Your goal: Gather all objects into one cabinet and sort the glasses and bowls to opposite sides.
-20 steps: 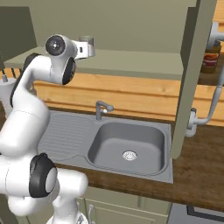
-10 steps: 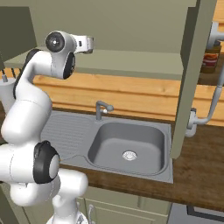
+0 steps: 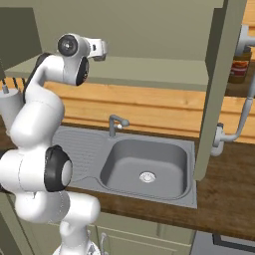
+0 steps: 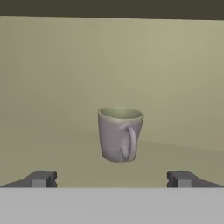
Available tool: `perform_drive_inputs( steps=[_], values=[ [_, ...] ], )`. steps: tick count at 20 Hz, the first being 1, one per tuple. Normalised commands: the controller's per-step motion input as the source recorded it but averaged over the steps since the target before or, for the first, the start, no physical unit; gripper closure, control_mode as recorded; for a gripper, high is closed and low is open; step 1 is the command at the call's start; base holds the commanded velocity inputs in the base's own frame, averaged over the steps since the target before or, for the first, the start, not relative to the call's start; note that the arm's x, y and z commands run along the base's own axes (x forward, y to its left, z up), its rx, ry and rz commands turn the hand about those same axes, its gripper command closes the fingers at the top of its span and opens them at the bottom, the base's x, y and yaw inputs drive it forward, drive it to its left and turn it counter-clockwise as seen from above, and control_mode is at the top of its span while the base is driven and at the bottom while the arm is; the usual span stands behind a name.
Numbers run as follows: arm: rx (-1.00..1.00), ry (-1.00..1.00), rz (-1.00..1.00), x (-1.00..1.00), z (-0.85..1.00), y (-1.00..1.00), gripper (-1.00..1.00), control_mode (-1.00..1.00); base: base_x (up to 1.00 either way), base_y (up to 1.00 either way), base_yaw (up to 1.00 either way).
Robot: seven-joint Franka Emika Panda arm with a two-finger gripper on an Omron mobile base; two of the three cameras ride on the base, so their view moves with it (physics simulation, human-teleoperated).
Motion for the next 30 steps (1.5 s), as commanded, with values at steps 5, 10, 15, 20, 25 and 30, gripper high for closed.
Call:
perform_drive_inputs(
  steps=[5, 10, 15, 20, 25, 30],
  values=[
    [0.0, 0.01, 0.03, 0.0, 0.01, 0.0, -1.0, -1.0, 0.0, 0.0, 0.0],
    [0.0, 0.09, 0.04, 0.03, 0.0, 0.0, -1.0, -1.0, 0.0, 0.0, 0.0],
    [0.0, 0.06, 0.0, 0.28, 0.0, -0.16, -1.0, -1.0, 0.0, 0.0, 0.0],
    [0.0, 0.02, 0.0, 0.37, 0.0, -0.05, -1.0, -1.0, 0.0, 0.0, 0.0],
    [0.0, 0.05, 0.0, 0.28, -0.18, 0.0, -1.0, -1.0, 0.0, 0.0, 0.0],
    [0.0, 0.06, 0.0, 0.28, -0.19, 0.0, -1.0, -1.0, 0.0, 0.0, 0.0]
  ],
)
